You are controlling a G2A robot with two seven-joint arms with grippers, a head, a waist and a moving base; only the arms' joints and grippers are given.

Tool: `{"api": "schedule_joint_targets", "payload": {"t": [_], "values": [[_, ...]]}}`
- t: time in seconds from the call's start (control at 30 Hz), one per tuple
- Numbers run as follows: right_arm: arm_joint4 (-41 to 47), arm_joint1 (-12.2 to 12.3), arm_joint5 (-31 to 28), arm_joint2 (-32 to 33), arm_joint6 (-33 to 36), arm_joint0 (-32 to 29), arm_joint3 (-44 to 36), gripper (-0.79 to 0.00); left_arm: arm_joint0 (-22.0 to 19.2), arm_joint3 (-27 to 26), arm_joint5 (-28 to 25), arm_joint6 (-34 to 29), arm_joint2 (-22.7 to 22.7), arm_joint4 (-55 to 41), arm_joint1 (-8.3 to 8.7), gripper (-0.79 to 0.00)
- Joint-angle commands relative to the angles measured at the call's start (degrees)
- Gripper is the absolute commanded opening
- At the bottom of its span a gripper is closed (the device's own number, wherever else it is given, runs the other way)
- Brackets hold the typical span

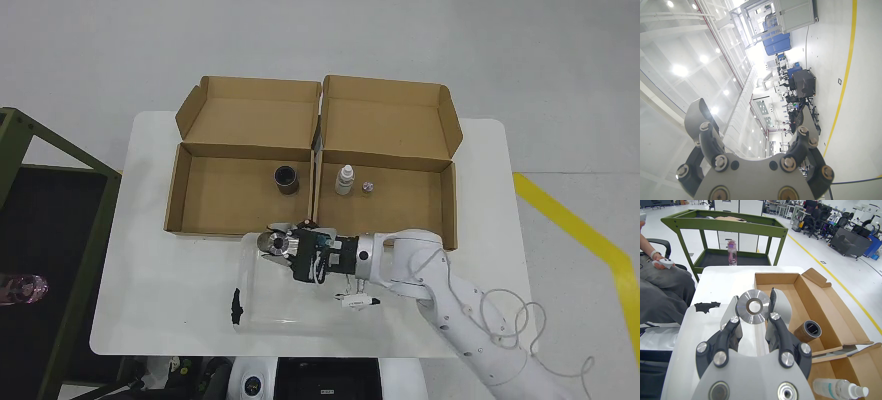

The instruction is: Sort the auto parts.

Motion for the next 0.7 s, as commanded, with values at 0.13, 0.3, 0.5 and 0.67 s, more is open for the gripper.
{"api": "schedule_joint_targets", "payload": {"t": [0.13,0.3,0.5,0.67], "values": [[4.0,-0.8,2.0,-0.7,1.5,3.5,2.9,-0.785,0.0,0.0,0.0,0.0,0.0,0.0,0.0,0.0],[5.4,-1.7,3.5,-1.9,2.0,6.6,6.0,-0.785,0.0,0.0,0.0,0.0,0.0,0.0,0.0,0.0],[5.2,-2.6,3.9,-3.8,4.0,10.5,10.2,-0.785,0.0,0.0,0.0,0.0,0.0,0.0,0.0,0.0],[5.7,-3.4,3.9,-5.0,6.1,13.6,13.7,-0.785,0.0,0.0,0.0,0.0,0.0,0.0,0.0,0.0]]}}
